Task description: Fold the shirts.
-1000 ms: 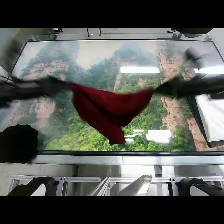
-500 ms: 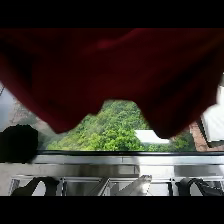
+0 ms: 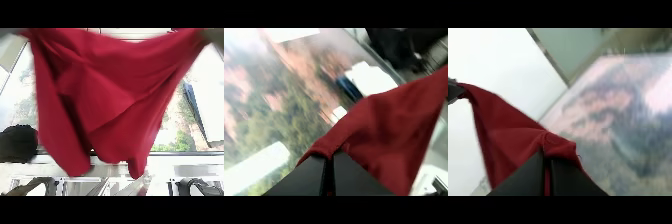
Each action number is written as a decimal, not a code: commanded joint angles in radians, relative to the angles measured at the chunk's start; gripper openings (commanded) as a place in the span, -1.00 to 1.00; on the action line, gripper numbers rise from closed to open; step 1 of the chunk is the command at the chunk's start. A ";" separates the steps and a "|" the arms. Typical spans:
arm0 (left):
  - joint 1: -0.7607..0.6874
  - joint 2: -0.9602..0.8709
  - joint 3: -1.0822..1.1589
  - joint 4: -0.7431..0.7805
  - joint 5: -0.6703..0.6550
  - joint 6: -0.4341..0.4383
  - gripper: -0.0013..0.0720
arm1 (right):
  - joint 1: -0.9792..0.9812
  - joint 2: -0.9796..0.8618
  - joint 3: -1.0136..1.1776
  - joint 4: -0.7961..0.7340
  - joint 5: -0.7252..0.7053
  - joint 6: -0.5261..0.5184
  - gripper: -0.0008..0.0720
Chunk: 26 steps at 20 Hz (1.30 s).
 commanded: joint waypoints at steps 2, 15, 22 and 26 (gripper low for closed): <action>-0.210 -0.397 -0.053 0.100 0.129 0.158 -0.92 | 0.107 -0.257 -0.142 -0.033 -0.141 -0.096 -0.93; -0.089 -0.604 0.158 0.436 -0.039 -0.250 0.99 | -0.124 -0.512 -0.143 -0.107 -0.189 -0.219 0.96; -0.207 -0.155 -0.801 0.428 0.022 -0.250 0.99 | -0.380 -0.505 -0.146 -0.314 0.169 -0.126 0.96; -0.306 0.044 -1.214 0.251 0.246 -0.252 0.98 | -0.405 -0.505 -0.158 -0.313 0.174 -0.121 0.96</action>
